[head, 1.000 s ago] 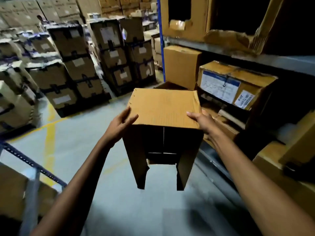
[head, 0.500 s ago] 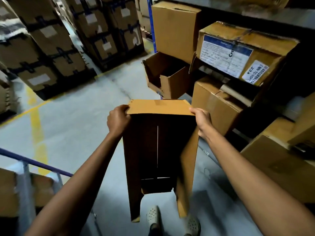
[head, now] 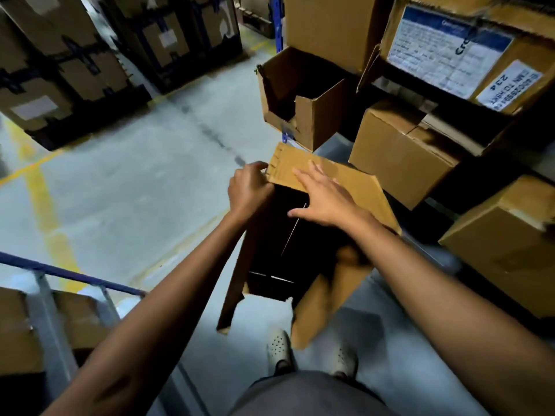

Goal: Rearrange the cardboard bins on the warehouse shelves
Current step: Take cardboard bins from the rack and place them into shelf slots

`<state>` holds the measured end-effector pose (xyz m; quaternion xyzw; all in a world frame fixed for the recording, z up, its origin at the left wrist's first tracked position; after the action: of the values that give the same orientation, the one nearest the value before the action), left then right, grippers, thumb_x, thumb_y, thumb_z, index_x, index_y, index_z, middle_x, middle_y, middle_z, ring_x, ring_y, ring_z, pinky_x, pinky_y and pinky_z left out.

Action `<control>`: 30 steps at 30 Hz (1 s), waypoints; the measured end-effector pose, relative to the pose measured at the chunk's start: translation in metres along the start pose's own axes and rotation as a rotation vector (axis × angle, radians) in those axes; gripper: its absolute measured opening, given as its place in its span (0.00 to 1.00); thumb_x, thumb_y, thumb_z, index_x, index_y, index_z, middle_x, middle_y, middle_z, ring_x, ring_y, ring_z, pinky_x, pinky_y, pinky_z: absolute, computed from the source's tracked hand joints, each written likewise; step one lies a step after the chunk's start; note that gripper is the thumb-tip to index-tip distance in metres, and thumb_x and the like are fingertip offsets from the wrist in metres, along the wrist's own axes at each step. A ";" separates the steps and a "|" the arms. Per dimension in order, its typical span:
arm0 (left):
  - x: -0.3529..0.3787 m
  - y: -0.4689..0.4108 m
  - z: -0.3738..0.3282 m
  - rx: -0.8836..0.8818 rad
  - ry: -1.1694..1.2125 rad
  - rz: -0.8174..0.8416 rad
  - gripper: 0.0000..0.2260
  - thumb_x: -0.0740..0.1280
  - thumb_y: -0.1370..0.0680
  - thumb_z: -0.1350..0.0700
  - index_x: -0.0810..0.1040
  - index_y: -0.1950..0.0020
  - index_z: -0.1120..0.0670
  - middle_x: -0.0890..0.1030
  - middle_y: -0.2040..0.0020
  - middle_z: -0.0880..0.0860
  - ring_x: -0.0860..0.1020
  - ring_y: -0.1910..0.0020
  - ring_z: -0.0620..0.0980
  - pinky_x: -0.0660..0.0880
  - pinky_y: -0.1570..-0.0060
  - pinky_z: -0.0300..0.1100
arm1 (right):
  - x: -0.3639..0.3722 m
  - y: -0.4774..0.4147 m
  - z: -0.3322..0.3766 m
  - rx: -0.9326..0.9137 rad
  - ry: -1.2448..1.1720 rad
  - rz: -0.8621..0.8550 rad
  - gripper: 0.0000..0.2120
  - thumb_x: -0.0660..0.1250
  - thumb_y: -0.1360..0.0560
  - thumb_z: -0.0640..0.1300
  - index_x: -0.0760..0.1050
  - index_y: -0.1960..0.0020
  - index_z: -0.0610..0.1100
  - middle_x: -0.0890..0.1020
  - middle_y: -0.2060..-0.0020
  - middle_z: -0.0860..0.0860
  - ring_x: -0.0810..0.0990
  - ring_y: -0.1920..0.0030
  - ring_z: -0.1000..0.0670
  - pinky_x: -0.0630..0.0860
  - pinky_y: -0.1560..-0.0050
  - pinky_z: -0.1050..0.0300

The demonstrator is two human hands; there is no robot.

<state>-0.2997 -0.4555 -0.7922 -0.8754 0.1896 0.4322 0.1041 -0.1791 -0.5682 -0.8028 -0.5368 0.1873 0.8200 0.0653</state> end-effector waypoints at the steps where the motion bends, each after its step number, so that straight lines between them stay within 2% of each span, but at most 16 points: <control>1: 0.004 0.002 -0.006 0.039 0.010 0.008 0.18 0.65 0.32 0.48 0.82 0.42 0.43 0.85 0.52 0.55 0.80 0.48 0.59 0.77 0.52 0.47 | 0.002 -0.003 0.008 -0.003 0.033 -0.034 0.43 0.70 0.27 0.54 0.48 0.21 0.51 0.47 0.21 0.46 0.49 0.22 0.44 0.58 0.26 0.40; 3: 0.010 0.005 -0.015 0.089 0.073 0.024 0.16 0.66 0.30 0.47 0.82 0.43 0.42 0.85 0.52 0.52 0.82 0.50 0.53 0.79 0.54 0.46 | -0.004 -0.007 0.020 0.009 0.024 -0.130 0.40 0.67 0.27 0.43 0.49 0.21 0.49 0.50 0.21 0.46 0.52 0.22 0.45 0.60 0.27 0.42; 5: 0.014 0.007 -0.018 0.107 0.199 0.050 0.16 0.65 0.30 0.46 0.83 0.44 0.42 0.85 0.53 0.48 0.83 0.53 0.46 0.80 0.56 0.46 | -0.011 -0.006 0.025 0.007 -0.015 -0.215 0.38 0.64 0.27 0.37 0.52 0.22 0.48 0.55 0.22 0.47 0.55 0.23 0.44 0.62 0.27 0.43; 9: 0.023 0.007 -0.013 0.006 0.591 0.138 0.11 0.67 0.29 0.59 0.85 0.49 0.52 0.86 0.55 0.47 0.82 0.53 0.40 0.80 0.49 0.44 | -0.014 -0.001 0.027 0.007 -0.081 -0.331 0.36 0.62 0.28 0.32 0.59 0.24 0.48 0.60 0.23 0.46 0.59 0.25 0.42 0.62 0.28 0.42; 11: 0.016 0.019 -0.002 -0.108 0.723 -0.026 0.07 0.67 0.29 0.62 0.84 0.57 0.53 0.84 0.58 0.47 0.82 0.53 0.44 0.78 0.47 0.43 | -0.011 0.002 0.025 0.019 -0.113 -0.370 0.34 0.63 0.29 0.30 0.62 0.26 0.48 0.62 0.24 0.47 0.61 0.26 0.43 0.64 0.29 0.41; 13: 0.013 0.039 0.022 -0.290 0.791 -0.249 0.08 0.66 0.27 0.62 0.79 0.61 0.50 0.81 0.54 0.52 0.79 0.49 0.51 0.74 0.44 0.46 | -0.009 0.006 0.024 0.031 -0.146 -0.427 0.33 0.63 0.32 0.28 0.66 0.29 0.47 0.66 0.26 0.46 0.64 0.28 0.43 0.67 0.31 0.42; 15: 0.032 0.060 0.057 -0.652 0.902 -0.321 0.03 0.67 0.26 0.55 0.74 0.55 0.49 0.75 0.45 0.56 0.74 0.43 0.57 0.72 0.40 0.53 | -0.006 0.009 0.021 0.050 -0.185 -0.469 0.33 0.63 0.33 0.27 0.68 0.31 0.48 0.68 0.28 0.47 0.66 0.30 0.43 0.68 0.33 0.42; 17: 0.067 0.075 0.072 -1.033 1.206 -0.165 0.19 0.68 0.28 0.46 0.70 0.41 0.53 0.72 0.37 0.58 0.74 0.40 0.59 0.75 0.42 0.55 | -0.005 0.012 0.020 0.059 -0.223 -0.487 0.33 0.62 0.34 0.26 0.69 0.32 0.47 0.68 0.28 0.47 0.65 0.29 0.43 0.67 0.32 0.42; 18: 0.082 0.073 0.069 -1.116 1.403 -0.047 0.27 0.67 0.26 0.42 0.67 0.33 0.54 0.70 0.33 0.59 0.73 0.38 0.60 0.75 0.43 0.55 | -0.005 0.014 0.021 0.049 -0.239 -0.493 0.32 0.62 0.34 0.26 0.69 0.33 0.47 0.69 0.28 0.47 0.66 0.29 0.43 0.66 0.31 0.43; 20: 0.092 0.055 0.058 -1.092 1.629 0.132 0.27 0.62 0.21 0.43 0.63 0.26 0.56 0.68 0.30 0.60 0.72 0.35 0.60 0.72 0.40 0.54 | -0.007 0.019 0.024 0.012 -0.268 -0.503 0.30 0.60 0.36 0.27 0.71 0.35 0.45 0.72 0.31 0.46 0.67 0.30 0.42 0.65 0.30 0.44; 23: 0.089 0.034 0.065 -1.079 1.506 0.169 0.14 0.60 0.20 0.58 0.73 0.35 0.60 0.78 0.46 0.59 0.78 0.54 0.57 0.75 0.54 0.51 | -0.011 0.026 0.030 0.003 -0.295 -0.498 0.23 0.58 0.36 0.36 0.73 0.43 0.47 0.77 0.37 0.49 0.69 0.32 0.41 0.65 0.32 0.37; 25: 0.092 0.030 0.069 -1.035 1.362 0.219 0.04 0.59 0.20 0.62 0.74 0.49 0.58 0.76 0.55 0.57 0.75 0.61 0.54 0.73 0.63 0.48 | -0.011 0.024 0.031 0.051 -0.254 -0.428 0.09 0.60 0.31 0.43 0.74 0.51 0.50 0.79 0.41 0.52 0.68 0.31 0.44 0.55 0.30 0.30; 26: 0.094 0.030 0.068 -1.002 1.301 0.273 0.03 0.59 0.20 0.62 0.72 0.52 0.57 0.74 0.56 0.56 0.74 0.62 0.53 0.71 0.66 0.46 | -0.012 0.021 0.032 0.059 -0.231 -0.384 0.04 0.63 0.28 0.47 0.74 0.55 0.51 0.79 0.41 0.53 0.68 0.30 0.46 0.50 0.30 0.29; 27: 0.095 0.032 0.066 -0.970 1.233 0.324 0.02 0.59 0.20 0.62 0.71 0.52 0.57 0.73 0.56 0.56 0.72 0.63 0.52 0.69 0.68 0.45 | -0.011 0.019 0.034 0.053 -0.221 -0.338 0.04 0.64 0.27 0.51 0.76 0.56 0.51 0.79 0.40 0.54 0.68 0.30 0.47 0.50 0.30 0.31; 29: 0.096 0.038 0.061 -0.919 1.143 0.444 0.01 0.60 0.19 0.60 0.70 0.51 0.58 0.72 0.59 0.57 0.71 0.68 0.51 0.70 0.74 0.41 | -0.009 0.020 0.038 0.010 -0.243 -0.269 0.09 0.65 0.26 0.55 0.78 0.54 0.51 0.81 0.41 0.52 0.75 0.37 0.47 0.62 0.31 0.38; 30: 0.098 0.044 0.060 -0.908 1.129 0.501 0.04 0.60 0.19 0.61 0.70 0.53 0.58 0.74 0.64 0.57 0.73 0.72 0.51 0.70 0.78 0.38 | -0.007 0.020 0.038 0.000 -0.256 -0.247 0.10 0.65 0.25 0.56 0.79 0.51 0.51 0.82 0.45 0.51 0.78 0.43 0.47 0.69 0.37 0.44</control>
<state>-0.3069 -0.4979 -0.9074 -0.8512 0.2107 -0.0345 -0.4795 -0.2144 -0.5718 -0.7782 -0.4469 0.1101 0.8674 0.1891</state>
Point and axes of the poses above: each hand's wrist, its own y-axis away from the middle knuckle, its own x-axis out of the palm, z = x × y, the point moved 8 cm from there along -y, towards the middle knuckle
